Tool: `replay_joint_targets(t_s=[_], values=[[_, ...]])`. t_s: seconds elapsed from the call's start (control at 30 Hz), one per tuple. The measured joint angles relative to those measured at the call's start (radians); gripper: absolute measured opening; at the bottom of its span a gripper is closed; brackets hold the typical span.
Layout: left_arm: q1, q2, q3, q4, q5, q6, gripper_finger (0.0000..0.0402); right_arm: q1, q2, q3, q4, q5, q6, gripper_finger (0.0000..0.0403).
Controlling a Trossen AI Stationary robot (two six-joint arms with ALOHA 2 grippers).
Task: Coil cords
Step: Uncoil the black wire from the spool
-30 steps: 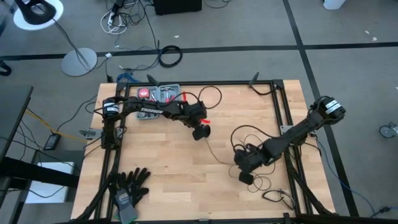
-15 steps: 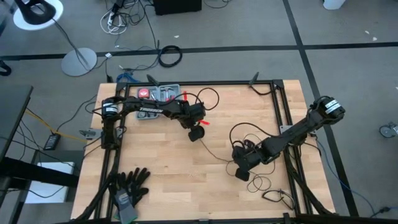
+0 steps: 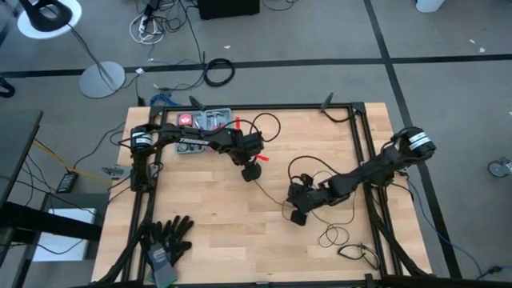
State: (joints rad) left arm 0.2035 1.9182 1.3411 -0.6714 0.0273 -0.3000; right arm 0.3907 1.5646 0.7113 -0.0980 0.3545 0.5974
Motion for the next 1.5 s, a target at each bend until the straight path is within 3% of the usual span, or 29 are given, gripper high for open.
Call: replay_joint_targets(t_s=[0.13,0.43,0.7,0.83,0.97,1.13,1.5], values=[[-0.001,0.0,0.0,0.008,-0.036,0.0,0.0294,-0.04,0.035,0.0,0.077,0.045,-0.022,0.0015],[0.0,0.0,-0.001,0.038,-0.055,0.0,0.0294,-0.128,0.185,0.005,0.495,0.035,-0.204,0.0066],[-0.001,0.0,-0.001,0.036,-0.055,0.001,0.0294,-0.151,0.334,0.059,0.515,-0.009,-0.21,0.014],[-0.001,0.0,-0.001,0.041,-0.055,0.002,0.0294,-0.148,0.359,0.089,0.483,-0.008,-0.244,0.0156],[-0.002,0.0,-0.001,0.04,-0.055,0.002,0.0294,-0.137,0.354,0.1,0.407,-0.011,-0.243,0.0125],[-0.002,0.0,-0.001,0.037,-0.055,0.002,0.0294,-0.12,0.346,0.097,0.374,-0.029,-0.243,0.0016],[-0.001,0.0,-0.001,0.027,-0.06,0.003,0.0294,-0.055,0.156,0.088,0.002,-0.093,-0.113,0.0001]])
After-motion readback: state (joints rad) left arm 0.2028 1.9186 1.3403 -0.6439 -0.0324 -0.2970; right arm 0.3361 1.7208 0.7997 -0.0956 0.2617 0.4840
